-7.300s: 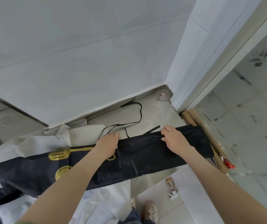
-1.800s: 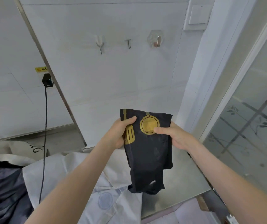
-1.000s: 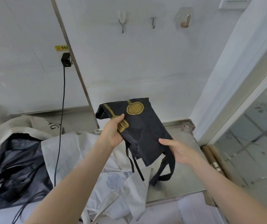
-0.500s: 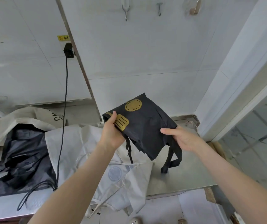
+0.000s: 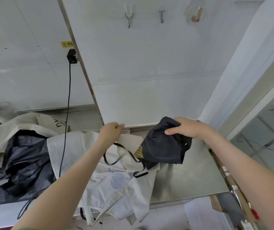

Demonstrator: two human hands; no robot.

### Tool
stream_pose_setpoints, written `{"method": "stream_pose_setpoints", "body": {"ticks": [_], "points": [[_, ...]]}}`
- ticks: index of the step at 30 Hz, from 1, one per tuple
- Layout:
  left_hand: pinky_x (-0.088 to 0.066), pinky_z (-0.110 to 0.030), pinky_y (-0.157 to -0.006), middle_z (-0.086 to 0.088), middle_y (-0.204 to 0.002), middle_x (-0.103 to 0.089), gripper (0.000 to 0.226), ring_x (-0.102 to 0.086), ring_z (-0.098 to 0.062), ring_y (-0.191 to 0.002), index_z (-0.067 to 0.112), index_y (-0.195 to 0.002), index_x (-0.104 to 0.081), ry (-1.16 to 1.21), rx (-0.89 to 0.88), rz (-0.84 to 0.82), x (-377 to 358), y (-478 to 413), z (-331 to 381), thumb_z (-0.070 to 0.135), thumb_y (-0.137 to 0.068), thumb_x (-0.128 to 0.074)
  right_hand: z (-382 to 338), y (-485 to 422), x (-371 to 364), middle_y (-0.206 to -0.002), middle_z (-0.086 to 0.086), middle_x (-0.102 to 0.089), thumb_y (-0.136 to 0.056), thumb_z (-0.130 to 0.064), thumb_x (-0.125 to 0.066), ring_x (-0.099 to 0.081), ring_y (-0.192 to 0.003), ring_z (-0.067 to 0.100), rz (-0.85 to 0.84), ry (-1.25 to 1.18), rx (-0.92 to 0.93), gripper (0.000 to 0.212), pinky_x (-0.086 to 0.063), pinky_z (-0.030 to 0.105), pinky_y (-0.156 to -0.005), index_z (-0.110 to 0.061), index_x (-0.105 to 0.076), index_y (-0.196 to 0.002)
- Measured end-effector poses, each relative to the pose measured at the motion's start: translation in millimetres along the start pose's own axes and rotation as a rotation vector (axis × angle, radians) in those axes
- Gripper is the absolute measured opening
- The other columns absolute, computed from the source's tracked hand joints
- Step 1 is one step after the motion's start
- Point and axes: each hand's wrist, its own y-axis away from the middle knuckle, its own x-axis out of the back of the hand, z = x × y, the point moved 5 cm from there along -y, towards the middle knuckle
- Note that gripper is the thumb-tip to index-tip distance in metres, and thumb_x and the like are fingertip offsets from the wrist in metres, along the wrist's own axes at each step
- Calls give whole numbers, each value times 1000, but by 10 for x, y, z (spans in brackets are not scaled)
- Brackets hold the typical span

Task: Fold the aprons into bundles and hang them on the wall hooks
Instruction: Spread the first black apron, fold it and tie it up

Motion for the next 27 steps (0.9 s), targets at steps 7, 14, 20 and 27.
{"method": "stream_pose_setpoints", "body": {"ticks": [7,14,20,27], "points": [[-50,-37,-76,2,-65,-60,32,-62,-21,-72,14,-70,-53,187,-387,-61,0,103,683,28,-98,-48,-240,74,-57,-90,-2,-71,-93,-15,-59,-68,-83,17,-139,326,-41,10,-52,31,-81,-21,-65,-88],[10,-41,-117,8,-160,-5,74,7,-10,-146,32,-148,-28,-447,-769,-594,-476,155,818,24,-84,-63,-341,134,-128,-82,-12,-59,-95,-16,-56,-55,-81,12,-188,698,-7,26,-42,24,-75,-33,-51,-75],[-44,-29,-91,14,-95,-66,38,-61,-12,-94,32,-105,-57,-286,-632,-659,-534,-12,673,41,-72,-73,-253,203,-44,-87,-6,-61,-97,-17,-51,-55,-86,17,-156,826,13,13,-42,30,-78,-20,-57,-87],[-42,-28,-67,-5,-90,-63,31,-56,-20,-79,11,-93,-62,-595,-537,-492,-527,-134,400,39,-95,-49,-105,100,120,-105,-10,-67,-91,3,-42,-58,-94,13,44,850,108,50,-47,34,-84,-36,-64,-113]]}}
